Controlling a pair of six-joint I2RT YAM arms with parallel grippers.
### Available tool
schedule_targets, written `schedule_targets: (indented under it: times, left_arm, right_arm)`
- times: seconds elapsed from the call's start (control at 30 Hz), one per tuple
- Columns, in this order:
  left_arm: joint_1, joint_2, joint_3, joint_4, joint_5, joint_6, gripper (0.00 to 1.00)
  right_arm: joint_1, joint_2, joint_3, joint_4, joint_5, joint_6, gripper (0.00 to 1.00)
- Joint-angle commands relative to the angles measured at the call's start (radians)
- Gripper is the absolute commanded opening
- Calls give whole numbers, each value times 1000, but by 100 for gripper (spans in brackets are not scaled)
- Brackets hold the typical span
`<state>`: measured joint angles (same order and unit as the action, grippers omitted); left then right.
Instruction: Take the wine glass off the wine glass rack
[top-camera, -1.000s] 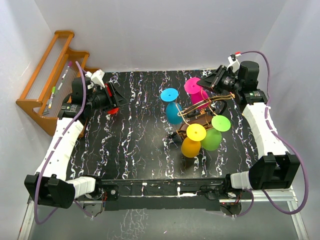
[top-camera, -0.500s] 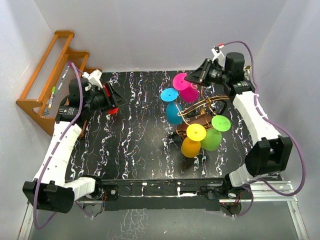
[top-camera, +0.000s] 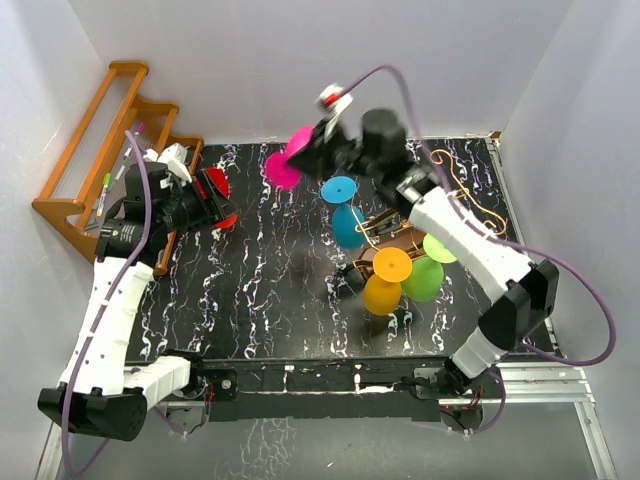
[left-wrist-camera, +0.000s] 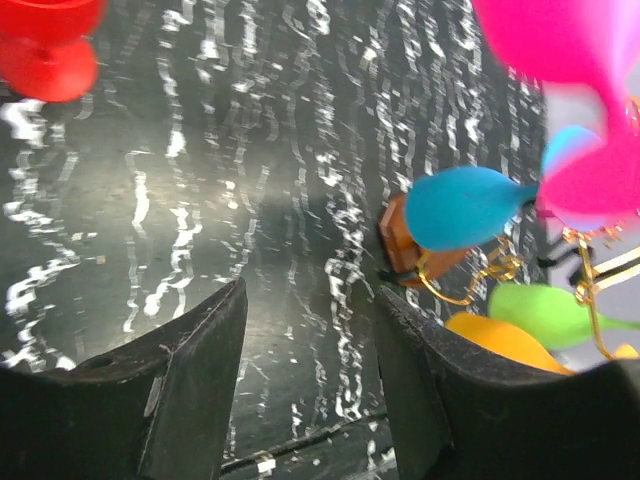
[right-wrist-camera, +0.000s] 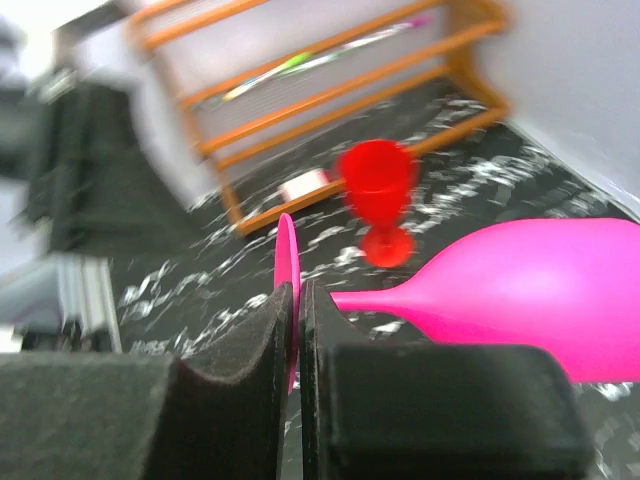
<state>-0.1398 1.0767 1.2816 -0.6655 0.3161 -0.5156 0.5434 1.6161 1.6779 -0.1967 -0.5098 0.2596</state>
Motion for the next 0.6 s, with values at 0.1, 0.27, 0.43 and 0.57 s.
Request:
schedule_targets:
  times: [0.1, 0.27, 0.43, 0.57]
  left_arm:
    - [-1, -103, 116, -173, -381, -10, 52]
    - [-1, -109, 184, -209, -415, -44, 53]
    - [-1, -92, 167, -147, -147, -103, 53]
    - [-1, -58, 147, -134, 69, -148, 53]
  right_arm:
    - [387, -257, -261, 142, 294, -571, 8]
    - [583, -387, -521, 141, 417, -815, 8]
    - [777, -431, -768, 223, 744, -1066, 8]
    - [841, -468, -938, 427, 842, -1246, 8]
